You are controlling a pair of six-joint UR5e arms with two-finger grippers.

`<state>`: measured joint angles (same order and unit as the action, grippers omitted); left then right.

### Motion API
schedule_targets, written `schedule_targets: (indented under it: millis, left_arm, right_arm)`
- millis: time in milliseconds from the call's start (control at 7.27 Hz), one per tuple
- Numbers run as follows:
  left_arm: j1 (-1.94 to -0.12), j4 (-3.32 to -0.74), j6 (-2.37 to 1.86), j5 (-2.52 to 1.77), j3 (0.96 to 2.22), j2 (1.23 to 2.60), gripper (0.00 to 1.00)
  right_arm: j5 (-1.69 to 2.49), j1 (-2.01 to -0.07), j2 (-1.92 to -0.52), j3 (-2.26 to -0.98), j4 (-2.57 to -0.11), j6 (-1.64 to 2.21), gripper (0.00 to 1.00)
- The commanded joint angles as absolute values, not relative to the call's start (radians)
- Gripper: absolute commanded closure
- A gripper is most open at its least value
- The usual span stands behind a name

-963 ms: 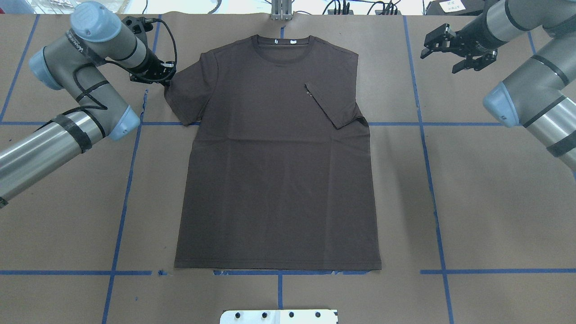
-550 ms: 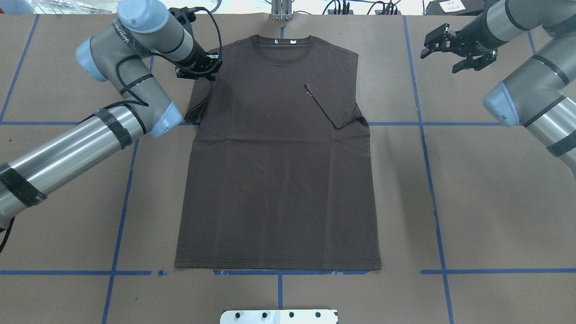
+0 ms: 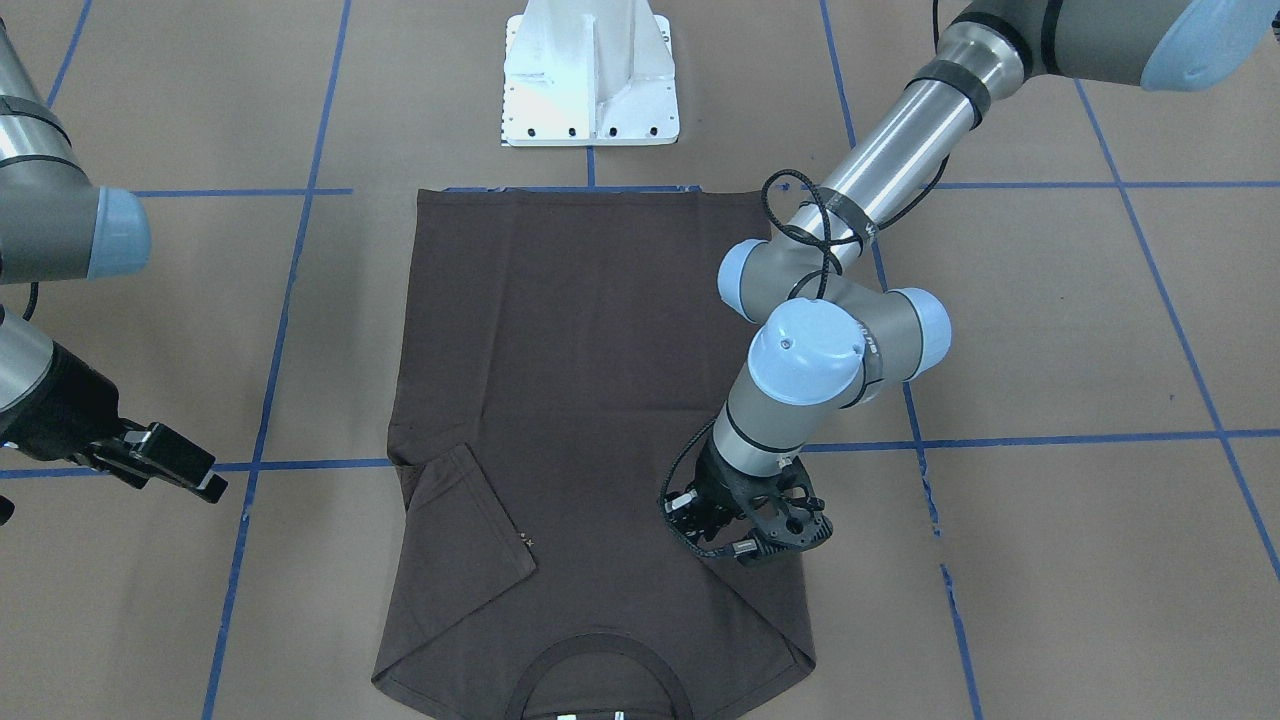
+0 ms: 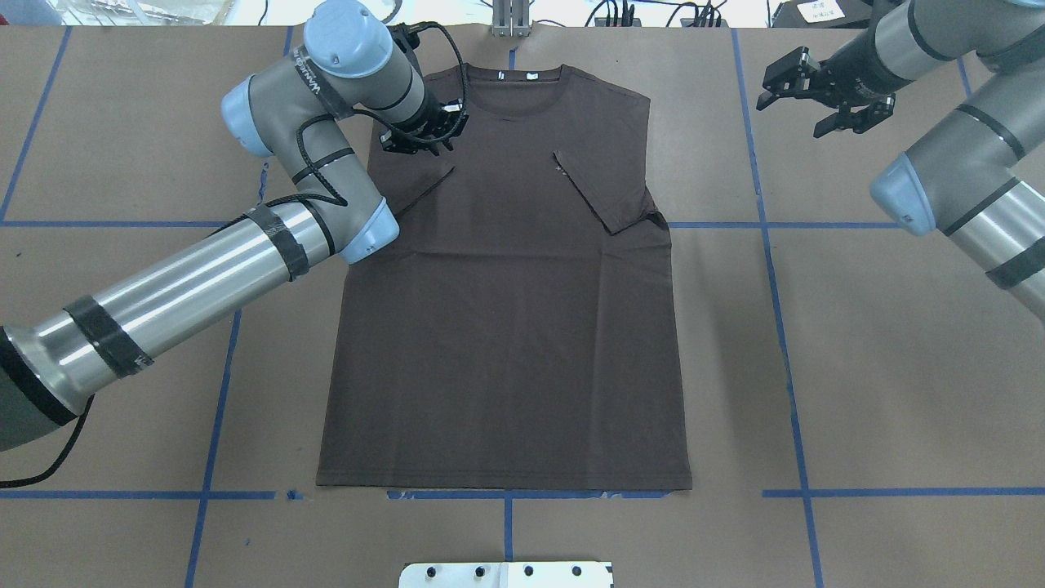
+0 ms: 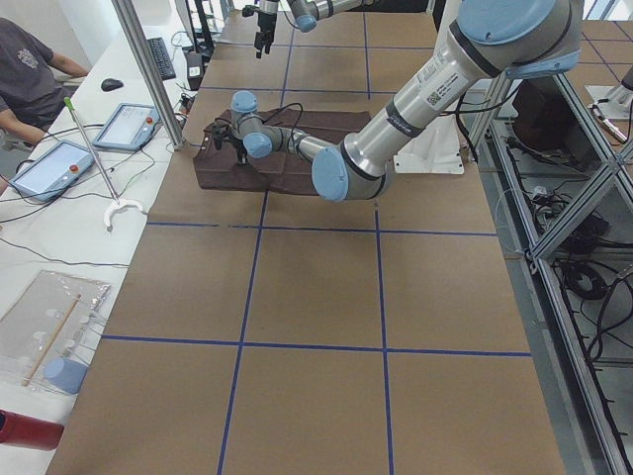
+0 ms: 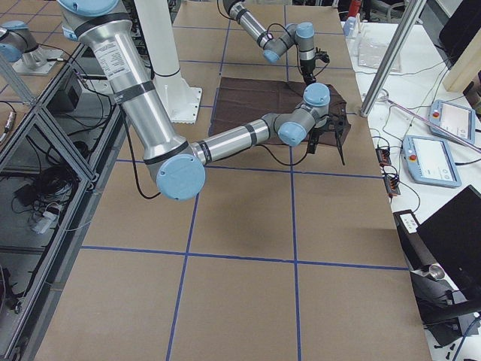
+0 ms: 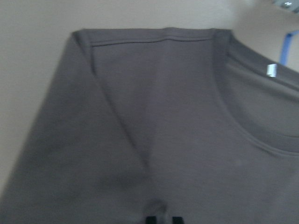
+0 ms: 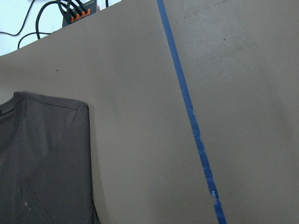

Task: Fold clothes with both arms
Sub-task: 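Fold the sleeve inward onto the shirt body with the left gripper, then move both grippers toward the shirt hem nearest the robot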

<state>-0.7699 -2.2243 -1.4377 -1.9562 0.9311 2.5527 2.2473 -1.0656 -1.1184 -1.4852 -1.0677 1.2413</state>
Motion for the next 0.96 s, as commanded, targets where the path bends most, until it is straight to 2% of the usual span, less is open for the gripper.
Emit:
schedule_targets:
  millis: [0, 275, 413, 550, 688, 826]
  left_arm:
    - [-0.712, -2.217, -1.532, -1.96, 1.125, 2.493, 0.32]
    - [-0.66, -2.221, -1.525, -1.96, 1.465, 2.235, 0.32]
    - [-0.661, -2.22, -1.52, -1.967, 1.568, 2.158, 0.33]
    - [-0.66, -2.227, -1.519, -1.98, 1.581, 2.137, 0.33]
    - [-0.66, -2.224, -1.511, -2.02, 1.591, 2.132, 0.38]
    - [-0.66, -2.224, -1.511, -2.016, 1.594, 2.132, 0.38]
  right_arm:
    - [2.106, -0.895, -1.149, -1.657, -1.074, 1.54, 0.0]
    - [1.912, -0.661, -1.279, -1.881, -1.084, 1.783, 0.0]
    - [1.834, -0.54, -1.304, -1.944, -1.132, 1.874, 0.0]
    - [1.665, -0.384, -1.308, -2.006, -1.251, 1.929, 0.0]
    - [1.604, -0.294, -1.31, -2.025, -1.36, 1.957, 0.03]
    - [1.545, -0.228, -1.34, -2.02, -1.38, 2.05, 0.17]
